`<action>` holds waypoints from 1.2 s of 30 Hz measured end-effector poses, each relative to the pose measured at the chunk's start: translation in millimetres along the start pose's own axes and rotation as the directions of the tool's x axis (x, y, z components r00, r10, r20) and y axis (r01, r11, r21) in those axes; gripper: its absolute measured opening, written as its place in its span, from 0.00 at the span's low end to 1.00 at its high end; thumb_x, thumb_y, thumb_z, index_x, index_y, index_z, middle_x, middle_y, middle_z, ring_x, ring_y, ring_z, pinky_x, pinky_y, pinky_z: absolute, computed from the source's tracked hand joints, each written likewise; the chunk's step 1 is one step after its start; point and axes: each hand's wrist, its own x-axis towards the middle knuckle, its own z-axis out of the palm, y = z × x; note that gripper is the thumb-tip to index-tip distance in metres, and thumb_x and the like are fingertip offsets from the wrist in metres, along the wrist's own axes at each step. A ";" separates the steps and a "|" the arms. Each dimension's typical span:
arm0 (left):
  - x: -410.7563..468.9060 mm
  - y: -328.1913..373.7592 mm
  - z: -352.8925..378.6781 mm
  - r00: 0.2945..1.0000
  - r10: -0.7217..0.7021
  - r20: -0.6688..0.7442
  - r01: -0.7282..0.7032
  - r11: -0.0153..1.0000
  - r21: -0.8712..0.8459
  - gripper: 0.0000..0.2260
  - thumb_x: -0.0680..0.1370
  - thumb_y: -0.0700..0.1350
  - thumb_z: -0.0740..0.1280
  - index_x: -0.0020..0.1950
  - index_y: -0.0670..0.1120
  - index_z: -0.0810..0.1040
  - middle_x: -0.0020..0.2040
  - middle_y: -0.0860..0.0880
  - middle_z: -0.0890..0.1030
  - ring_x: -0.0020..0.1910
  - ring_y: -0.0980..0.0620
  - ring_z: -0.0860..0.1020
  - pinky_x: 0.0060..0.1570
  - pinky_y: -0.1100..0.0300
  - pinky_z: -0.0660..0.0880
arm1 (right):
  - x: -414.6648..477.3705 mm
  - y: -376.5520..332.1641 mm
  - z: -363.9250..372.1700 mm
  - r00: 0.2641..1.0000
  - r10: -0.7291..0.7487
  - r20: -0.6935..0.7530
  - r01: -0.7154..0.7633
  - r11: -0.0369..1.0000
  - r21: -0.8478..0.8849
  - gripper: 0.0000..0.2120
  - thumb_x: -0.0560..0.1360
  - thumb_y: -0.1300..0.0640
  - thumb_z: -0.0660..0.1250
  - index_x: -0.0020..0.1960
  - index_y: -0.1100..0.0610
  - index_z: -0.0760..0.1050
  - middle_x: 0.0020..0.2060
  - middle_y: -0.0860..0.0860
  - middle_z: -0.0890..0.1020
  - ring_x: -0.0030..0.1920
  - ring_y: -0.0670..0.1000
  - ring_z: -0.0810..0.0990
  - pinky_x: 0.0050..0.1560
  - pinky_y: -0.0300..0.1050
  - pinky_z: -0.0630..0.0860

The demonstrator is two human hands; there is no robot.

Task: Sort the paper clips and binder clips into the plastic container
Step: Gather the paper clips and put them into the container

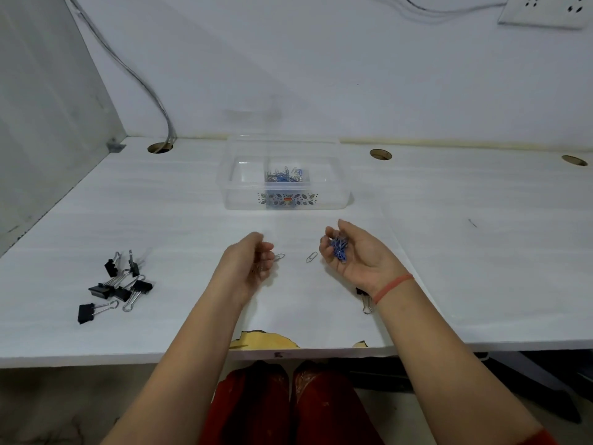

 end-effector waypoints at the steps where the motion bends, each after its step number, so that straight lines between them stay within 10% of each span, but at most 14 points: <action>1: 3.7 -2.4 0.1 0.992 0.121 -0.045 -0.109 0.971 0.213 0.09 0.75 0.45 0.64 0.36 0.43 0.74 0.28 0.49 0.73 0.26 0.52 0.70 0.24 0.65 0.65 | 0.4 -0.9 0.8 0.999 -0.033 -0.039 0.027 0.988 -0.152 0.14 0.79 0.55 0.61 0.38 0.62 0.74 0.30 0.53 0.74 0.28 0.47 0.75 0.23 0.34 0.73; 4: 16.8 -8.9 -0.5 0.895 0.446 -0.015 -0.293 0.612 0.734 0.09 0.68 0.48 0.73 0.42 0.46 0.76 0.34 0.52 0.74 0.34 0.51 0.73 0.30 0.60 0.65 | 11.6 4.2 -3.3 0.964 -0.262 -0.042 0.154 0.682 -0.715 0.06 0.74 0.60 0.68 0.38 0.59 0.76 0.31 0.53 0.74 0.25 0.45 0.73 0.24 0.35 0.71; 7: 26.6 -9.9 3.5 0.884 0.466 0.039 -0.263 0.426 0.865 0.13 0.67 0.49 0.73 0.47 0.48 0.76 0.40 0.52 0.75 0.42 0.50 0.75 0.35 0.59 0.66 | 20.6 10.7 -5.4 0.909 -0.409 0.074 0.179 0.226 -0.957 0.05 0.63 0.55 0.74 0.37 0.52 0.79 0.34 0.49 0.76 0.35 0.48 0.78 0.43 0.45 0.77; 9: 32.4 -9.7 7.7 0.892 0.450 0.038 -0.233 0.387 0.892 0.10 0.68 0.49 0.73 0.45 0.48 0.77 0.41 0.52 0.76 0.44 0.49 0.76 0.39 0.60 0.67 | 23.1 10.2 -0.7 0.902 -0.405 0.147 0.154 -0.017 -0.988 0.07 0.63 0.55 0.75 0.38 0.49 0.78 0.33 0.45 0.72 0.36 0.47 0.73 0.36 0.38 0.68; 17: 41.9 -6.8 12.1 0.938 0.329 0.108 -0.187 0.217 0.958 0.09 0.73 0.49 0.66 0.36 0.47 0.72 0.37 0.50 0.76 0.43 0.46 0.77 0.38 0.60 0.68 | 17.3 14.5 9.8 0.926 -0.340 0.165 0.059 -0.302 -0.951 0.13 0.74 0.55 0.66 0.31 0.52 0.71 0.45 0.53 0.83 0.46 0.52 0.78 0.44 0.41 0.68; 19: 38.1 -12.0 11.0 0.909 0.399 0.122 -0.245 0.272 0.931 0.10 0.75 0.48 0.64 0.36 0.48 0.69 0.35 0.53 0.73 0.40 0.48 0.74 0.35 0.59 0.66 | 16.6 15.3 10.0 0.932 -0.333 0.142 0.102 -0.135 -0.986 0.12 0.74 0.56 0.65 0.32 0.55 0.72 0.37 0.52 0.80 0.40 0.51 0.76 0.43 0.42 0.70; 22: 29.2 -18.0 10.2 0.836 0.547 0.035 -0.351 0.486 0.800 0.10 0.77 0.46 0.61 0.38 0.45 0.67 0.33 0.51 0.72 0.34 0.51 0.71 0.31 0.60 0.63 | 17.1 15.9 13.0 0.973 -0.231 0.011 0.159 0.631 -0.759 0.13 0.76 0.60 0.64 0.34 0.57 0.71 0.29 0.51 0.71 0.28 0.47 0.66 0.27 0.37 0.65; 24: 25.3 -19.7 11.1 0.802 0.594 -0.057 -0.401 0.608 0.685 0.09 0.77 0.44 0.61 0.38 0.44 0.67 0.33 0.49 0.74 0.33 0.50 0.71 0.31 0.59 0.64 | 19.8 14.4 16.5 0.987 -0.142 -0.070 0.109 0.930 -0.351 0.11 0.78 0.63 0.61 0.36 0.58 0.70 0.31 0.52 0.70 0.28 0.46 0.63 0.22 0.33 0.62; 30: 18.5 -4.5 20.9 0.974 0.202 -0.104 -0.188 0.973 0.131 0.04 0.76 0.37 0.61 0.42 0.43 0.74 0.30 0.47 0.72 0.20 0.56 0.66 0.20 0.66 0.61 | 25.8 13.0 32.8 0.995 0.010 -0.099 0.005 0.988 0.154 0.09 0.79 0.67 0.55 0.44 0.64 0.73 0.33 0.54 0.69 0.31 0.46 0.66 0.19 0.31 0.66; 36: 30.3 50.6 37.4 0.999 -0.039 -0.003 0.033 0.867 -0.497 0.10 0.77 0.33 0.53 0.40 0.38 0.71 0.34 0.44 0.72 0.15 0.58 0.70 0.14 0.70 0.61 | 32.0 -19.2 75.7 0.995 -0.061 -0.080 0.076 0.978 0.196 0.09 0.78 0.67 0.55 0.41 0.63 0.70 0.33 0.55 0.71 0.31 0.47 0.69 0.32 0.37 0.71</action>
